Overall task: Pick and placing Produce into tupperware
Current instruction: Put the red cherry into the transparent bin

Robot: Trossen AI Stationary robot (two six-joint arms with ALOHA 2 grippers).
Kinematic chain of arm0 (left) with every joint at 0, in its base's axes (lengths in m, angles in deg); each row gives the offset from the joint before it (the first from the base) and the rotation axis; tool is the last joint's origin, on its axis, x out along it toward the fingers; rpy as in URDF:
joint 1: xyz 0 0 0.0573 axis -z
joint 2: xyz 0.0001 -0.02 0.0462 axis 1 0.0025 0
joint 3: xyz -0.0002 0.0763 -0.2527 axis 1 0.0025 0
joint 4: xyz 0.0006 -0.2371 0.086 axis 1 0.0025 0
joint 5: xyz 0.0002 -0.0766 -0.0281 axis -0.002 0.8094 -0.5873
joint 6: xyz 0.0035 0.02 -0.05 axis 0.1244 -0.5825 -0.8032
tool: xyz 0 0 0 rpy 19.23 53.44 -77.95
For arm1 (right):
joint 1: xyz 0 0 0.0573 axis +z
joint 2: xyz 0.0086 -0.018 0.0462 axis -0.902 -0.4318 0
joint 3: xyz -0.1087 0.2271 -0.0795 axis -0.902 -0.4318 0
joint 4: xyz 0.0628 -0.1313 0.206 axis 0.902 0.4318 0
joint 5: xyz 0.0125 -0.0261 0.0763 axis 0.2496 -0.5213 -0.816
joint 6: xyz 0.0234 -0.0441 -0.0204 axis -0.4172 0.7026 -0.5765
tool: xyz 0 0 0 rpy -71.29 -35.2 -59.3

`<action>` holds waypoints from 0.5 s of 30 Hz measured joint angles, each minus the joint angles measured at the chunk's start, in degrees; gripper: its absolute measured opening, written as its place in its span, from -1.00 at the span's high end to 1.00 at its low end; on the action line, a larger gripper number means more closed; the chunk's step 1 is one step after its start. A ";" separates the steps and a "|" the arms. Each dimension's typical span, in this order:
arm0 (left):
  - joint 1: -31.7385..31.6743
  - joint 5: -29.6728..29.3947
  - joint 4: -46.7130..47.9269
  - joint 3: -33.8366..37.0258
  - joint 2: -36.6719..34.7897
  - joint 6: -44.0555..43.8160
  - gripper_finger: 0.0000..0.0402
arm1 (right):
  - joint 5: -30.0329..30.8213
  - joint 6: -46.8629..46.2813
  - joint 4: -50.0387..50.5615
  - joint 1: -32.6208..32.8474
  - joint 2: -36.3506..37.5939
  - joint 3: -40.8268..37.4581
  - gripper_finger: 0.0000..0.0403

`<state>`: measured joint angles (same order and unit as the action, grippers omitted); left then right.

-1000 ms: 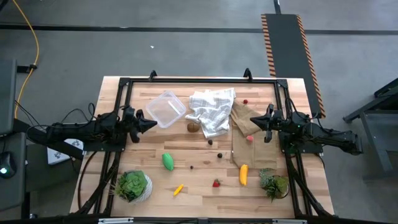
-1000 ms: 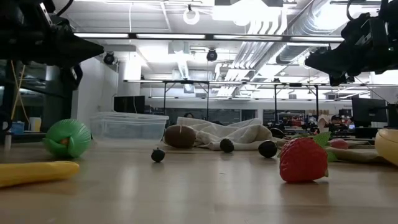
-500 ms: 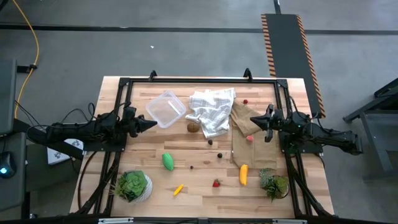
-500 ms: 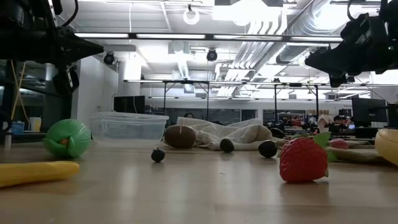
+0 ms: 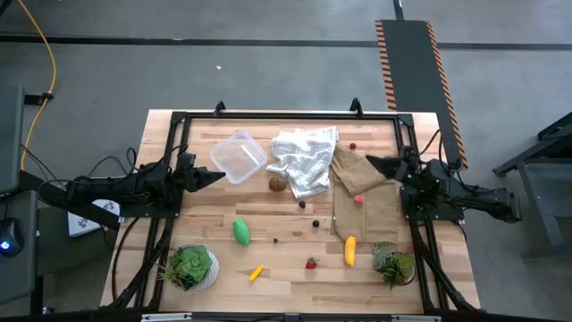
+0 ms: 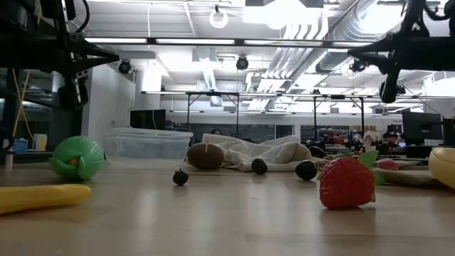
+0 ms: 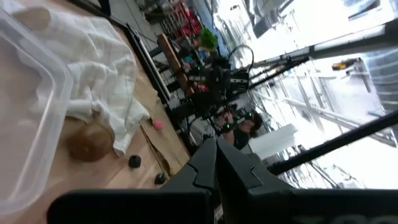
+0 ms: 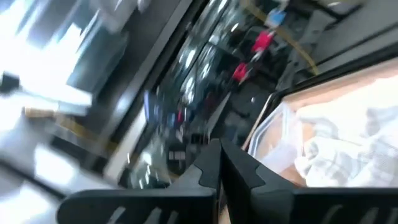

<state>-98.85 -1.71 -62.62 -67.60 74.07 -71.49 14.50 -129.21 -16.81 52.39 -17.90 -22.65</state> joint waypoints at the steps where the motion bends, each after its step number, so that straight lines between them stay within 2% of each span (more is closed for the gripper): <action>1: 0.00 -0.47 -0.05 0.00 0.00 0.01 1.00 | 1.94 -1.78 0.00 0.02 0.00 0.00 1.00; 4: 0.00 -1.12 -0.09 0.00 0.00 0.07 1.00 | 5.35 -4.89 -0.31 0.02 0.00 0.00 1.00; 11: 0.00 -2.41 -0.41 0.00 0.00 0.07 1.00 | 9.24 -6.20 -0.76 0.02 0.00 0.00 1.00; 15: 0.00 -2.41 -0.51 0.00 0.01 0.07 1.00 | 10.25 -4.05 -7.96 0.02 0.00 0.00 1.00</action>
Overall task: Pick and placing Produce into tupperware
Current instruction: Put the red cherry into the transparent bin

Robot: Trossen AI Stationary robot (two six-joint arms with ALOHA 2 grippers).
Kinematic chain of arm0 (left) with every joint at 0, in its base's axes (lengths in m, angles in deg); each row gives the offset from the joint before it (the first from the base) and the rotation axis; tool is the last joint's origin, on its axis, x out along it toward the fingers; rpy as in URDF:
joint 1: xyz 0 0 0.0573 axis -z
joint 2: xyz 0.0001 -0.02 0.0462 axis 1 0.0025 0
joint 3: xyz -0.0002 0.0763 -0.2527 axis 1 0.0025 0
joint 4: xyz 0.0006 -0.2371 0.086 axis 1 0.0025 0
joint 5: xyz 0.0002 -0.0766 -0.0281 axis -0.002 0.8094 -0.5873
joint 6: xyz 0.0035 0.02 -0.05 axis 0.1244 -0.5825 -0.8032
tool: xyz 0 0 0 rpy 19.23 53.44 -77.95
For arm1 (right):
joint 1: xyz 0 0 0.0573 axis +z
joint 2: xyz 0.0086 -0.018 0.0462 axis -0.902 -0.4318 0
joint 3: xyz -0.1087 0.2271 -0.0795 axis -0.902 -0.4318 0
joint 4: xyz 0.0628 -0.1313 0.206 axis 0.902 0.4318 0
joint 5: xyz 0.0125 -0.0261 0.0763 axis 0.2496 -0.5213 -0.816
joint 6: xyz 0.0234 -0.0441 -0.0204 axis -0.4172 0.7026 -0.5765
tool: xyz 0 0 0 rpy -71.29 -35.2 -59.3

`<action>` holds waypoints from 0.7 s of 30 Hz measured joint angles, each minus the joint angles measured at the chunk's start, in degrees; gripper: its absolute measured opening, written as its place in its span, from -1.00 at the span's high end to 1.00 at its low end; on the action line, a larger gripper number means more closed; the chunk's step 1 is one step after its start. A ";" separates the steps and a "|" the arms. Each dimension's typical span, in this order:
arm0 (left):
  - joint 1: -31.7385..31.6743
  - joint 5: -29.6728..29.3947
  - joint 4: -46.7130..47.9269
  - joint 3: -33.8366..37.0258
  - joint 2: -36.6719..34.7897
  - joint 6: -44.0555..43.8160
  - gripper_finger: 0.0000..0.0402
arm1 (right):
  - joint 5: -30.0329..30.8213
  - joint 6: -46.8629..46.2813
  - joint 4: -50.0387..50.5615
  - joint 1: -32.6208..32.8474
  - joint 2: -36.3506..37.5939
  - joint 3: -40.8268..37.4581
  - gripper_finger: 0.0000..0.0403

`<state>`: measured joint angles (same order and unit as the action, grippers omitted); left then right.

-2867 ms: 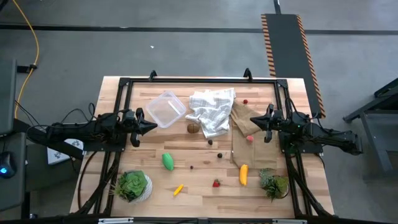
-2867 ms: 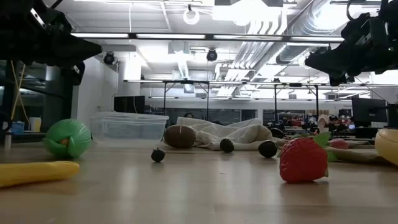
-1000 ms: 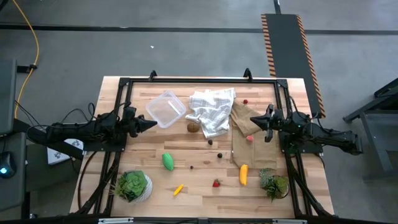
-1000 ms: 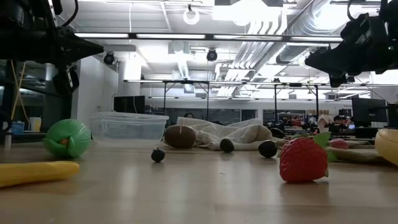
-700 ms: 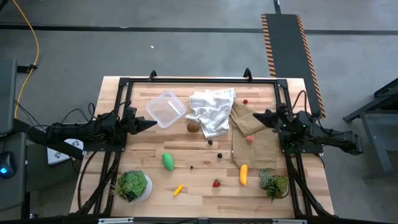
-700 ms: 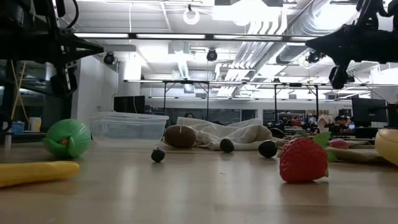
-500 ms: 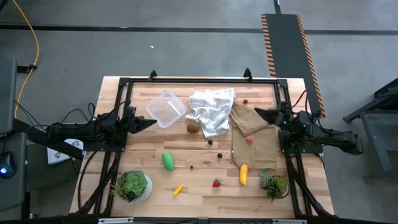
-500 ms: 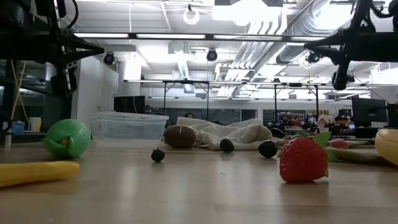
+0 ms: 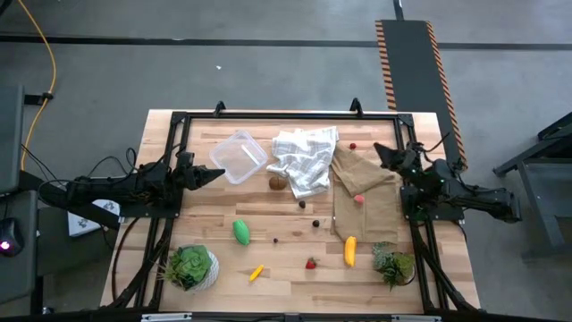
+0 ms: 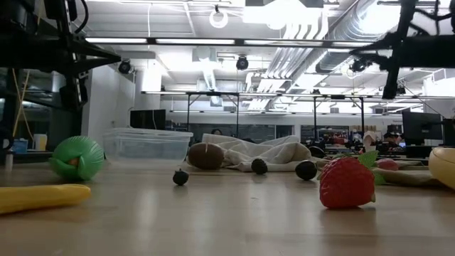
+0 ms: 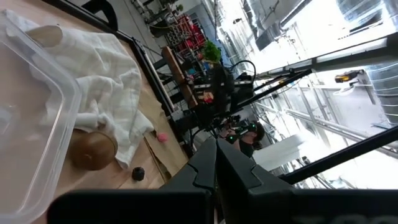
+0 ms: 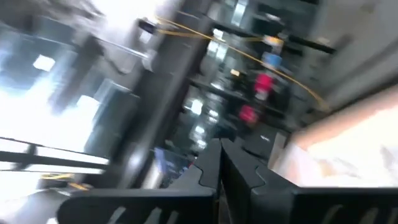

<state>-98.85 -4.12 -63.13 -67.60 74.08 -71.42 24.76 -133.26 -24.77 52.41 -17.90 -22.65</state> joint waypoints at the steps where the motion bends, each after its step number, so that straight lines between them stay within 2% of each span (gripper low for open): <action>1: 0.00 0.00 -0.01 0.00 0.02 -0.02 1.00 | 0.02 1.33 -3.06 0.00 0.00 0.00 1.00; 4: 0.00 0.02 0.01 0.01 0.01 0.00 1.00 | -0.22 8.05 -8.00 0.00 -0.02 2.19 0.99; 6: 0.00 0.02 0.01 0.00 0.02 0.00 1.00 | -0.56 12.53 -3.05 0.09 -0.64 6.98 0.98; 10: 0.00 -0.29 0.03 0.02 0.01 -0.02 1.00 | 0.53 14.83 23.23 0.09 -6.64 21.68 0.97; 14: 0.00 -0.42 0.03 0.02 -0.01 -0.02 1.00 | 1.51 11.92 48.14 0.00 -18.43 37.09 0.97; 16: 0.00 -0.44 0.03 0.00 0.01 -0.01 1.00 | 1.59 11.36 55.47 0.00 -24.85 43.32 0.97; 21: 0.00 -0.44 0.07 0.00 0.00 -0.02 1.00 | 2.96 11.41 65.00 -0.01 -38.98 56.47 0.93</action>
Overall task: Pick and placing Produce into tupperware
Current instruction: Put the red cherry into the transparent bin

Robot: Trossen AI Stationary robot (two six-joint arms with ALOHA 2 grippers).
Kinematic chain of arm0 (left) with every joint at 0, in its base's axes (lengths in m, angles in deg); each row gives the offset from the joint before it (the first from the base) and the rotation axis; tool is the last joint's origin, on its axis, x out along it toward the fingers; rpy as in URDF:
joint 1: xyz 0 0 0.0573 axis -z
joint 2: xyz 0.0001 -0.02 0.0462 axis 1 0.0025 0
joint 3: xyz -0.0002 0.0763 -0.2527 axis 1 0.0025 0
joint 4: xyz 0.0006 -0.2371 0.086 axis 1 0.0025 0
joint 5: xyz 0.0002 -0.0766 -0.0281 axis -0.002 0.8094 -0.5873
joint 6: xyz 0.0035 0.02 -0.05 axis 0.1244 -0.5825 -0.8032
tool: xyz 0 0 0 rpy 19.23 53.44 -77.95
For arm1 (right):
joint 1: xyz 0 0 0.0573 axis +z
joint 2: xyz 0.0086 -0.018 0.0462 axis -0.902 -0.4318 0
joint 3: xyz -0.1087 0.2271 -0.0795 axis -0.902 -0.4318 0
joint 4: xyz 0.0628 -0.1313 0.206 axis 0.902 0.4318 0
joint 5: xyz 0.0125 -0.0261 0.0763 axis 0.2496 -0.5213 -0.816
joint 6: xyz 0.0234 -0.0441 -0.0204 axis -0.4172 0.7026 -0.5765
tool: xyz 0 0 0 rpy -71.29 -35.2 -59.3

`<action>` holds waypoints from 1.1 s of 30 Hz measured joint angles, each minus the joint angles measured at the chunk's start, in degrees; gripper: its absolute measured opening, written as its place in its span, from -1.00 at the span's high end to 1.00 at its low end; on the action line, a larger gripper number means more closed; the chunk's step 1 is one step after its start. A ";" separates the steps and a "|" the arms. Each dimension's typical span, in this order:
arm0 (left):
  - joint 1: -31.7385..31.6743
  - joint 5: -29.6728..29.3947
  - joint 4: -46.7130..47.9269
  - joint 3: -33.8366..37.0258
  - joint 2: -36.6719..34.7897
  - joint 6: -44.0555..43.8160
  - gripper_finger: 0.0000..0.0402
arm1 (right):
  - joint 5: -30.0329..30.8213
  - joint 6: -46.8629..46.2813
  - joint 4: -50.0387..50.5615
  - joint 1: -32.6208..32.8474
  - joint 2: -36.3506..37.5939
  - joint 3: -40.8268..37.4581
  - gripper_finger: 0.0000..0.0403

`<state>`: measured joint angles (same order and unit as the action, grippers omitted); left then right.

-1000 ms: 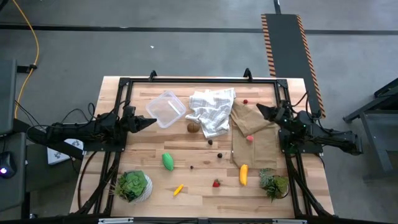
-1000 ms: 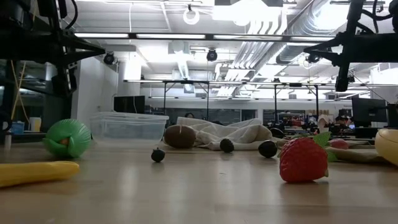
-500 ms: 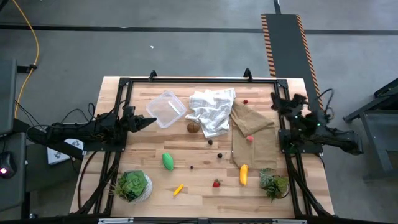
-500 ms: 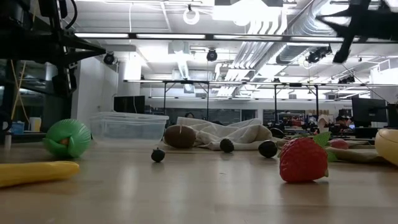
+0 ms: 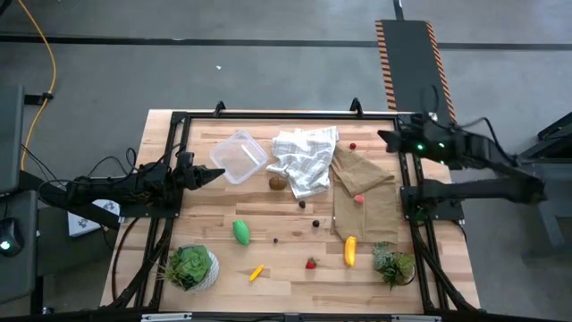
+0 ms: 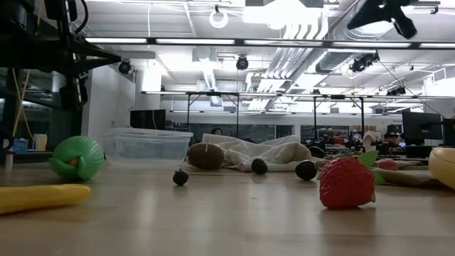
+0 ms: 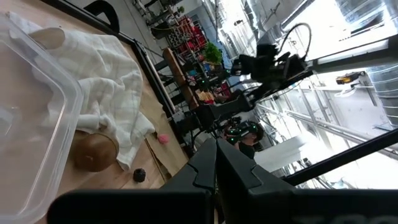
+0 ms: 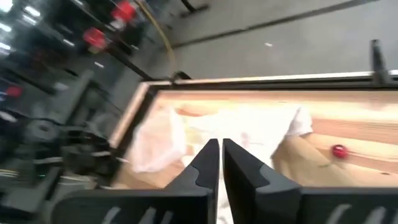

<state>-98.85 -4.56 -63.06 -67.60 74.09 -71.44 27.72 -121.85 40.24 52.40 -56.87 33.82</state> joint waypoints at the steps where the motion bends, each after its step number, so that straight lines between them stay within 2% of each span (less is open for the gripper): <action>1: 0.00 0.00 -0.01 0.01 0.00 0.00 1.00 | 0.03 -0.02 2.26 -0.13 -2.80 2.32 0.89; 3: 0.00 0.27 0.00 0.01 0.01 0.00 1.00 | -0.30 -0.94 8.34 -1.25 -7.84 6.71 0.77; 7: 0.00 1.76 0.02 0.00 0.01 -0.04 1.00 | -5.69 -4.69 17.17 -5.03 -16.44 12.80 0.46; 10: 0.01 3.29 0.02 0.01 0.00 -0.14 1.00 | -8.49 -5.46 19.39 -7.98 -21.45 15.50 0.26; 13: 0.00 5.44 0.05 0.01 0.01 -0.20 1.00 | -10.47 -4.74 19.59 -11.59 -25.99 17.10 0.16; 20: 0.00 10.23 0.25 0.00 0.01 -0.80 1.00 | -19.40 2.93 19.84 -21.83 -36.40 18.78 0.15; 25: 0.02 12.24 0.46 0.00 -0.01 -1.68 1.00 | -22.18 6.84 20.38 -27.20 -41.91 18.83 0.20; 33: 0.00 12.26 0.48 0.00 0.01 -1.64 1.00 | -25.69 12.25 20.20 -32.45 -48.70 18.83 0.21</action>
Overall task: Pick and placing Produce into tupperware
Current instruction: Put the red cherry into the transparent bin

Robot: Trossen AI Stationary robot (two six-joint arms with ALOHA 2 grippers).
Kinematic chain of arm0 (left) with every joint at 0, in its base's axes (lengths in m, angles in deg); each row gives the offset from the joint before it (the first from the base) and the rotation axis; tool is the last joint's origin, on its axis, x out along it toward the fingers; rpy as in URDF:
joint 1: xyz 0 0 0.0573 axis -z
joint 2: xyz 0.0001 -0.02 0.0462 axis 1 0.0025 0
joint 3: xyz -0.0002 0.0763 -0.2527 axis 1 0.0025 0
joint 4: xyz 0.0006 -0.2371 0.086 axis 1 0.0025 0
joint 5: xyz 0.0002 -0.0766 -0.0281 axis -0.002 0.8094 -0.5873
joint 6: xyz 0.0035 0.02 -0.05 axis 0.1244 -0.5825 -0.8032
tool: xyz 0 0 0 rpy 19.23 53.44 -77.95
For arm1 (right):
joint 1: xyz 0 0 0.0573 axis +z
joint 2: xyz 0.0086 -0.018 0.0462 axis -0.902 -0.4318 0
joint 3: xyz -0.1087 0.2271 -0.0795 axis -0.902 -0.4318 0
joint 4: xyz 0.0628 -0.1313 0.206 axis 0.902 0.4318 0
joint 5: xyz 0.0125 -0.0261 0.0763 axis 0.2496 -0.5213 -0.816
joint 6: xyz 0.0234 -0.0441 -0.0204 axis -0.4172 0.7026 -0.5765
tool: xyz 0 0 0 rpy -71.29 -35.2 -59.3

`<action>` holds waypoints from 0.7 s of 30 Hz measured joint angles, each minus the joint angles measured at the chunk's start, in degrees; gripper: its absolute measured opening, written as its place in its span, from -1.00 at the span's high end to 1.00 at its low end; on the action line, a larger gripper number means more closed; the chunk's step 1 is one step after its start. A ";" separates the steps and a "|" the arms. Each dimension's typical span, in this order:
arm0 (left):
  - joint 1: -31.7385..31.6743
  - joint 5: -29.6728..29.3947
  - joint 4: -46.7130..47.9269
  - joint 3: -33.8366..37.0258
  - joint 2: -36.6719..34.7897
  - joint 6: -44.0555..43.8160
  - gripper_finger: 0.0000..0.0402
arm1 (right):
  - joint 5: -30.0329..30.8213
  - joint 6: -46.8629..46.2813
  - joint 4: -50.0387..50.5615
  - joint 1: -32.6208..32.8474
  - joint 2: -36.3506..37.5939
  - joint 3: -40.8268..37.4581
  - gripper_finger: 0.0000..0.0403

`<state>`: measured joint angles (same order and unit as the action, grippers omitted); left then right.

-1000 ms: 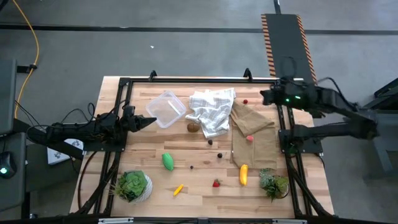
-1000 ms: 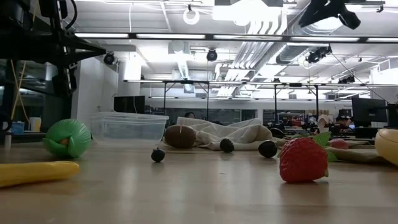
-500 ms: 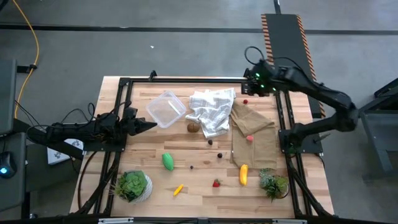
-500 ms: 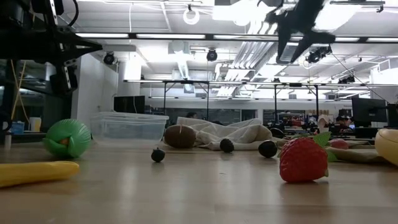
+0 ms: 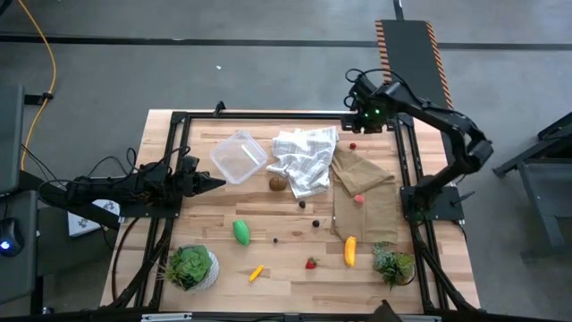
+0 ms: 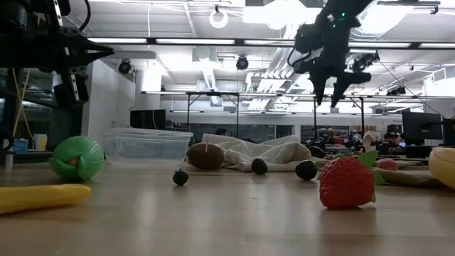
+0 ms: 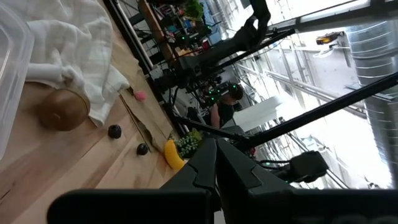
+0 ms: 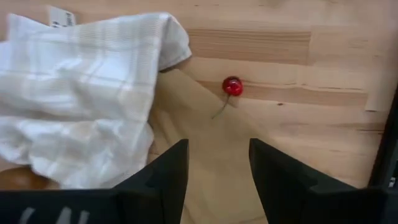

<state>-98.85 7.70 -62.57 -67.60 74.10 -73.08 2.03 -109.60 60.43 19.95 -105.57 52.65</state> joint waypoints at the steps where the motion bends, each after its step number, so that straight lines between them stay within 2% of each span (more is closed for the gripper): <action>1: 0.00 0.00 0.00 0.01 0.00 0.00 1.00 | -0.02 0.62 -0.15 -0.40 -0.81 0.00 0.21; 13: 0.00 0.00 -0.02 0.02 0.00 -0.02 1.00 | -0.01 6.37 -2.85 -2.47 -11.04 -0.07 0.21; 21: 0.00 -0.06 0.00 0.00 -0.02 -0.04 1.00 | 0.10 7.65 -5.64 -2.98 -13.33 -0.07 0.21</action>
<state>-98.85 7.64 -62.57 -67.60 74.08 -73.13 2.14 -101.95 54.79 16.97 -118.90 52.58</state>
